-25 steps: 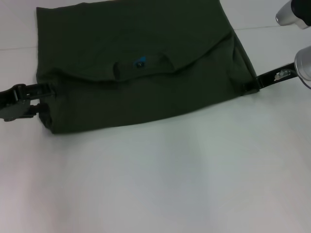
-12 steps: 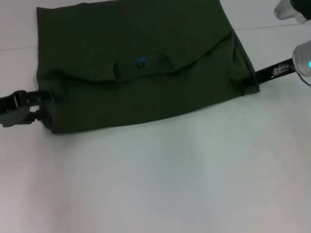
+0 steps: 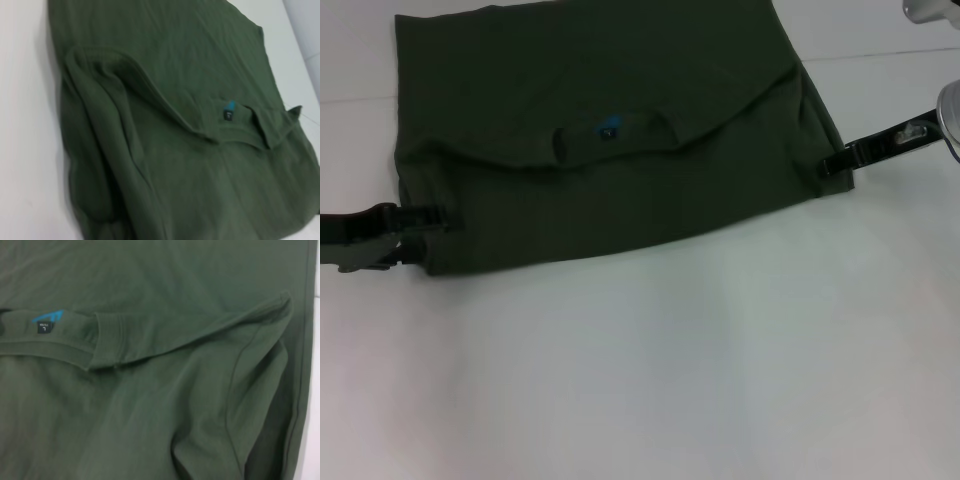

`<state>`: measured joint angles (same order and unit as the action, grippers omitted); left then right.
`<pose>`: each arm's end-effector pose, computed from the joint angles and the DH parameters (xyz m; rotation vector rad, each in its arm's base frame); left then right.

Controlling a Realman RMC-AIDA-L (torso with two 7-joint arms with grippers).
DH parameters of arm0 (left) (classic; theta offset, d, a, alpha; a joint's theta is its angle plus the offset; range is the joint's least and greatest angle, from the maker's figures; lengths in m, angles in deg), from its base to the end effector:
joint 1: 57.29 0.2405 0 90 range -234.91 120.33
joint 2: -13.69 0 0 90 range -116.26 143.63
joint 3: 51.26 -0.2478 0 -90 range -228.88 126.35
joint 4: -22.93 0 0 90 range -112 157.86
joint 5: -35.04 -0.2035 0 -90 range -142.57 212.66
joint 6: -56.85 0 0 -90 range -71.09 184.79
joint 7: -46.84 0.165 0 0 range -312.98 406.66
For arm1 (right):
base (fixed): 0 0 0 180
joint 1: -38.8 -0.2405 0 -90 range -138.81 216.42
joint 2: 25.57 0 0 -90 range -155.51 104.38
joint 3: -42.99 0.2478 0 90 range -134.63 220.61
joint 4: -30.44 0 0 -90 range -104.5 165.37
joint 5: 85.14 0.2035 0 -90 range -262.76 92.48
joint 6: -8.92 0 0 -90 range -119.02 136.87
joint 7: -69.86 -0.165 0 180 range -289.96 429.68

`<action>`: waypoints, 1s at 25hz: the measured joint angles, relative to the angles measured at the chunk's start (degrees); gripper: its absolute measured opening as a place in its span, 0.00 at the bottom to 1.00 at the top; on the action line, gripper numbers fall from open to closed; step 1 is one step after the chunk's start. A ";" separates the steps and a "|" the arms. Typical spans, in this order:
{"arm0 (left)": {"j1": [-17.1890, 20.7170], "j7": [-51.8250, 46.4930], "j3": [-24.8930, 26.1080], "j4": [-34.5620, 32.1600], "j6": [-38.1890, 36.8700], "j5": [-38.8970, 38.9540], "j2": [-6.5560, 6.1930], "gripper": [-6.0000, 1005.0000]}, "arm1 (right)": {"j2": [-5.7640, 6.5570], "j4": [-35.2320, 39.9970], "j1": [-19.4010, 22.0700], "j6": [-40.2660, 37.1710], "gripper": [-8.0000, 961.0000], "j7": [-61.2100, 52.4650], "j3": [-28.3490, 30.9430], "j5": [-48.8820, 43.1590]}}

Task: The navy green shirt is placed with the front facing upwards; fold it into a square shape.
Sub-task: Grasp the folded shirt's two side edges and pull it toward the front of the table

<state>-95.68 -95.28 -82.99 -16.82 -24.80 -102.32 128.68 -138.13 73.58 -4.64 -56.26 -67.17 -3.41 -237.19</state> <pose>-0.2748 0.3734 0.0177 -2.1213 -1.8974 -0.4214 0.2853 0.4266 0.0447 -2.1549 1.2789 -0.1214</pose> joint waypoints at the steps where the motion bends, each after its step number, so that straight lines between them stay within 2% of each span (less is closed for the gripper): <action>1: -0.20 -0.03 -0.31 0.39 0.89 -0.07 0.00 0.94 | 0.02 0.03 0.01 -0.03 0.64 0.00 0.17 0.00; 8: -0.66 -2.82 -4.88 1.44 8.01 -0.77 0.10 0.94 | 0.08 0.03 0.09 -0.16 0.64 -0.01 0.38 -0.12; 25: -3.18 -3.58 -5.18 6.28 9.76 -0.97 0.13 0.93 | 0.26 0.01 0.35 0.10 0.63 0.09 0.34 -0.03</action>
<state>-98.86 -98.87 -88.18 -10.53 -15.03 -103.29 128.80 -137.88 73.59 -4.29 -56.16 -67.09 -3.07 -237.22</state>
